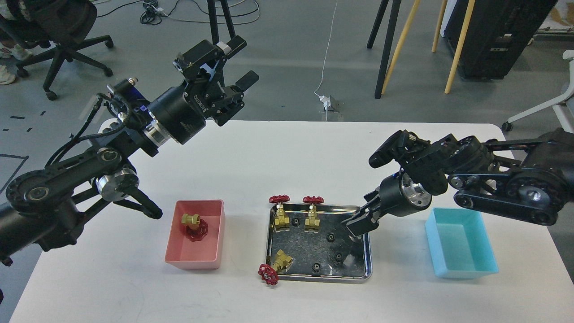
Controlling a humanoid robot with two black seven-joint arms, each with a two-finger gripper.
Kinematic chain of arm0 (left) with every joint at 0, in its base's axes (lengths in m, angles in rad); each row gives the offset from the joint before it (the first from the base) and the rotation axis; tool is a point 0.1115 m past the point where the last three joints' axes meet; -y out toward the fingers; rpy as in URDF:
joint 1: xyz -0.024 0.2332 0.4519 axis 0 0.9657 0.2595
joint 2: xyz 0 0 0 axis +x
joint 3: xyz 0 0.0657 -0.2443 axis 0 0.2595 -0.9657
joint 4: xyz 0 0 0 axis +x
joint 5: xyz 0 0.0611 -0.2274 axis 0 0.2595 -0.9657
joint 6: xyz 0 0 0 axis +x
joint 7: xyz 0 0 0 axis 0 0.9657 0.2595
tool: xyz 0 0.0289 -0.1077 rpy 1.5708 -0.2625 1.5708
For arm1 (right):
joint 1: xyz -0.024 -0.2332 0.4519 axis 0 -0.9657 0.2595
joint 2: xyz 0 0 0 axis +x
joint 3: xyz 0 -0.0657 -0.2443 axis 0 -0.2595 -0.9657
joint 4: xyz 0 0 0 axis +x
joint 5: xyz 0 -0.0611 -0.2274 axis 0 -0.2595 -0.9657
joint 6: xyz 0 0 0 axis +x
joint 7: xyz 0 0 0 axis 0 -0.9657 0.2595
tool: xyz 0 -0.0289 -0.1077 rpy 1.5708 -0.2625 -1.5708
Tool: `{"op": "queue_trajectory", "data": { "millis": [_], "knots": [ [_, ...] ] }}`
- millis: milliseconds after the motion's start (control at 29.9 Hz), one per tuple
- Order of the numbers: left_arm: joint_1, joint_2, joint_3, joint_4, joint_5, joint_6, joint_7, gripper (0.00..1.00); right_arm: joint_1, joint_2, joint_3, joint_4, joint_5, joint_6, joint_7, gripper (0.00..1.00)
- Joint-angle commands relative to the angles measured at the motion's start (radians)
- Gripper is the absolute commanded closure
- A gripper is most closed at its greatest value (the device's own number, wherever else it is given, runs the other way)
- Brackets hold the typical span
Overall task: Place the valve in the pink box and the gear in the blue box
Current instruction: 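Lower the right gripper onto the small brass part on the tray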
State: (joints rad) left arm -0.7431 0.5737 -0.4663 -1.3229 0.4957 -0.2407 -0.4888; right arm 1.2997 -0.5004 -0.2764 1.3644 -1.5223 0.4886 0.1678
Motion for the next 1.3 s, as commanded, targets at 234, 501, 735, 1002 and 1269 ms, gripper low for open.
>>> {"op": "queue_trajectory", "data": {
  "millis": [234,501,735,1002,1269],
  "knots": [
    [0.014,-0.002,-0.026,0.002,0.0,0.003,0.0,0.2,0.044,0.149,-0.126,-0.011,-0.007,0.0,-0.004,0.4],
    [0.03,-0.005,-0.031,0.002,0.0,0.001,0.0,0.2,0.05,0.223,-0.194,-0.057,-0.009,0.0,-0.007,0.43],
    [0.048,-0.005,-0.04,0.002,0.0,0.0,0.0,0.2,0.047,0.272,-0.239,-0.107,-0.004,0.0,-0.007,0.43],
    [0.05,-0.005,-0.049,0.002,-0.002,0.0,0.0,0.2,0.035,0.31,-0.25,-0.145,-0.004,0.0,-0.007,0.47],
    [0.064,-0.005,-0.051,0.002,-0.002,0.0,0.0,0.2,0.027,0.339,-0.28,-0.176,-0.002,0.0,-0.007,0.48]
  ]
}}
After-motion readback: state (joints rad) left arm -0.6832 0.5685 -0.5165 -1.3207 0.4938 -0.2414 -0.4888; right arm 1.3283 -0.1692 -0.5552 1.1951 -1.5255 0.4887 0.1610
